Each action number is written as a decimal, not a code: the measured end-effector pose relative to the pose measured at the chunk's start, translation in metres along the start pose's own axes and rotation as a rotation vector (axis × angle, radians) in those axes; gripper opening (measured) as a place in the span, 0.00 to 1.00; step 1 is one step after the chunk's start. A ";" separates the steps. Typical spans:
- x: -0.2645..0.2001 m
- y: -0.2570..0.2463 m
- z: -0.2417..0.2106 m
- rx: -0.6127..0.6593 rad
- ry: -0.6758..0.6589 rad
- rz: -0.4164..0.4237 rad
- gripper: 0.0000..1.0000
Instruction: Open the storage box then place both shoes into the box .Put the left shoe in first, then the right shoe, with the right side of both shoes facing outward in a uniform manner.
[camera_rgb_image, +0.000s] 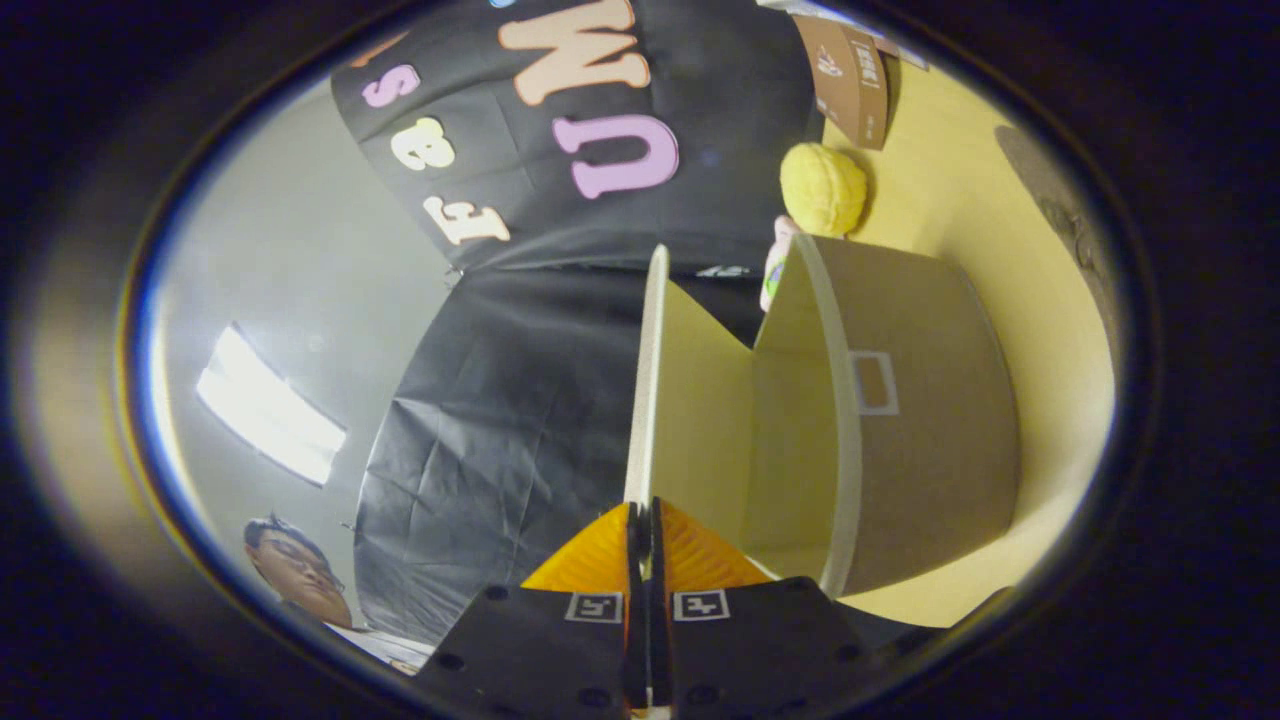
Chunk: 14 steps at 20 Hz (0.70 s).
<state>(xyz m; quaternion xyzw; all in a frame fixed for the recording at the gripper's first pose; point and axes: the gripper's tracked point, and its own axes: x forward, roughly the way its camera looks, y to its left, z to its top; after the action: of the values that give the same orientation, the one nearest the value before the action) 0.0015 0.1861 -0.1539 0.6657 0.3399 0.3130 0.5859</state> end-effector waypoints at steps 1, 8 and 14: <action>0.000 0.004 0.001 -0.012 0.003 -0.004 0.05; 0.028 0.041 -0.017 -0.124 0.034 -0.054 0.05; 0.088 0.070 -0.043 -0.285 0.066 -0.149 0.05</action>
<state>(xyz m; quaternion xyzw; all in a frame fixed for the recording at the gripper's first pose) 0.0233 0.2771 -0.0776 0.5383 0.3594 0.3355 0.6845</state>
